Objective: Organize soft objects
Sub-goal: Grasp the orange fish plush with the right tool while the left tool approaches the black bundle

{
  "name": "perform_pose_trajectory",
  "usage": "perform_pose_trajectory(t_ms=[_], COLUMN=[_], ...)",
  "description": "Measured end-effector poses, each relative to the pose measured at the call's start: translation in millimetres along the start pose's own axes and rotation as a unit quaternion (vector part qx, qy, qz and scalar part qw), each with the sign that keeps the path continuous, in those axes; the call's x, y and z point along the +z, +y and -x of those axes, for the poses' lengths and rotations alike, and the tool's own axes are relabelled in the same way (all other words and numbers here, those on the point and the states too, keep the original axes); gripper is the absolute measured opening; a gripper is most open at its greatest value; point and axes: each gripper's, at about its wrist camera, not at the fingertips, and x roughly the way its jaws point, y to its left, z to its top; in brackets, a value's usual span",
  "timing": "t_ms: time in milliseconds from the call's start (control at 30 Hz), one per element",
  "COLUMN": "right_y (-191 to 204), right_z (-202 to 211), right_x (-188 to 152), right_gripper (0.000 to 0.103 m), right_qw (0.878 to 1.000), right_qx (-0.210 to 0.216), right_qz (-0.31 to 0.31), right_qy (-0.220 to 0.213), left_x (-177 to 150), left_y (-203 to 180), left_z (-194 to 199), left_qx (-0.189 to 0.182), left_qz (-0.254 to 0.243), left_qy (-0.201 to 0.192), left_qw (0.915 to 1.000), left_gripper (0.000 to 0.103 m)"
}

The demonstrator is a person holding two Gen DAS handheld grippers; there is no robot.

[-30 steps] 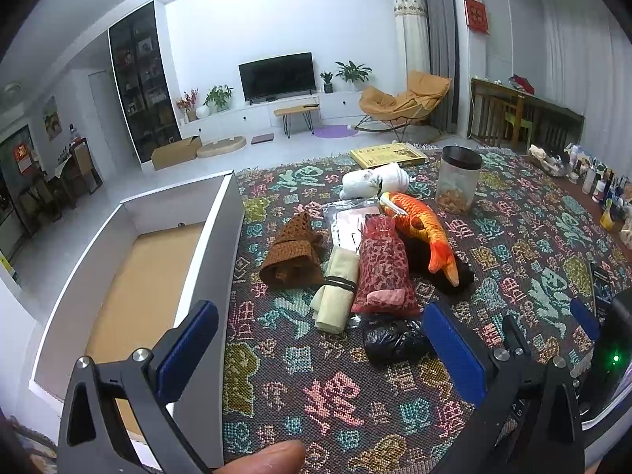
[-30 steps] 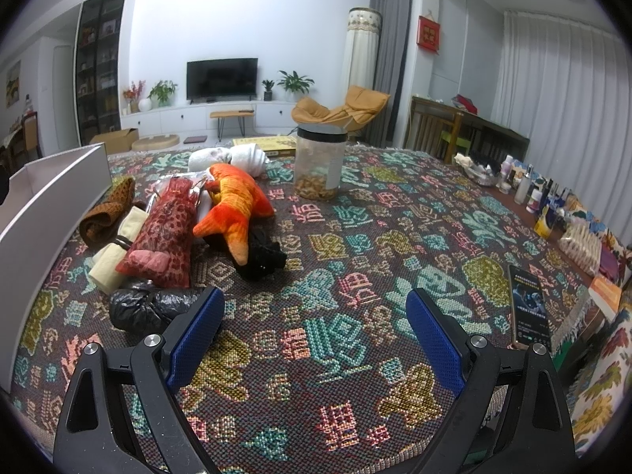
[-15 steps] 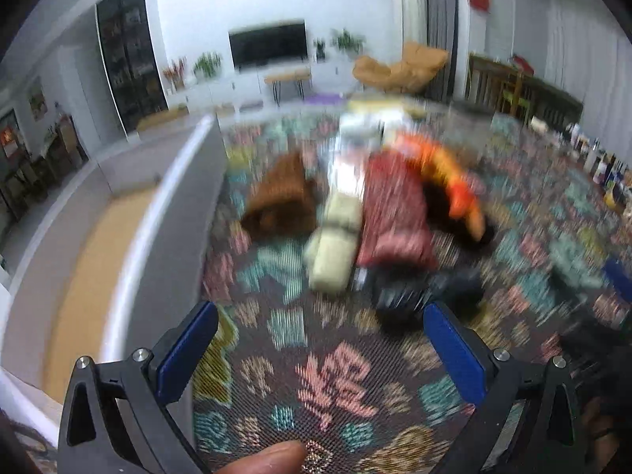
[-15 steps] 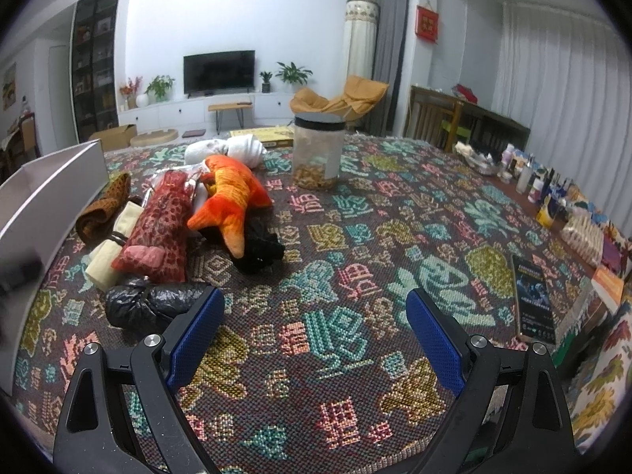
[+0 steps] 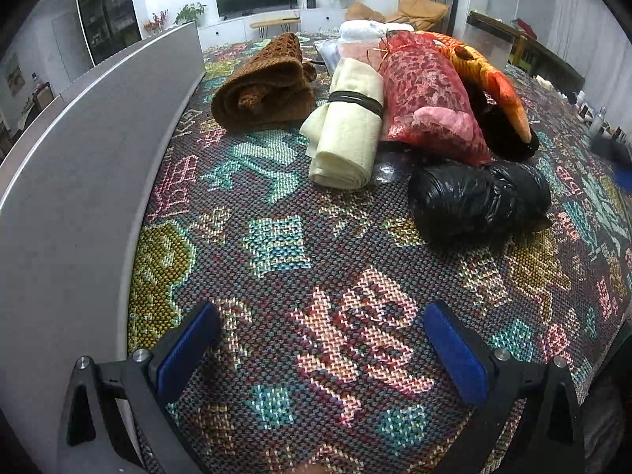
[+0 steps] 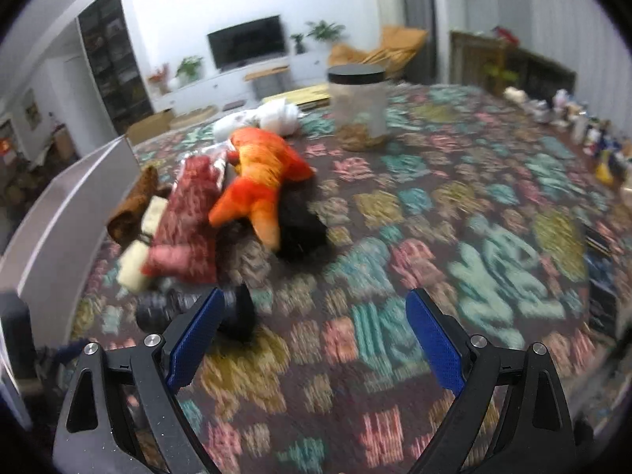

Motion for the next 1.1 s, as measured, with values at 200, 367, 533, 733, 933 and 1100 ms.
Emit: perform_pose_trajectory(t_ms=[200, 367, 533, 733, 933, 1100], right_y=[12, 25, 14, -23, -63, -88], right_z=[-66, -155, -168, -68, -22, -25], right_x=[94, 122, 111, 111, 59, 26], right_gripper=[0.095, 0.094, 0.026, 0.026, 0.028, 0.029], right_qw=[0.994, 0.978, 0.975, 0.990, 0.996, 0.992], right_qx=[0.079, 0.104, 0.099, 0.097, 0.010, 0.004], right_qz=[-0.037, -0.068, -0.080, -0.059, -0.048, -0.086], right_qy=[0.058, 0.170, 0.182, 0.081, 0.071, 0.096], left_x=[-1, -5, -10, 3, 37, 52], left_y=[1, 5, 8, 3, -34, -65], left_z=[-3, 2, 6, 11, 34, -2], left_qx=[-0.003, -0.012, -0.028, -0.062, -0.086, -0.135], left_qz=[-0.004, -0.016, -0.039, -0.083, -0.167, -0.200], left_qy=[-0.011, -0.017, -0.025, -0.011, -0.094, -0.035], left_qw=[0.9999, 0.9997, 0.9986, 0.9945, 0.9778, 0.9699], left_gripper=[0.103, 0.103, 0.103, 0.103, 0.103, 0.098])
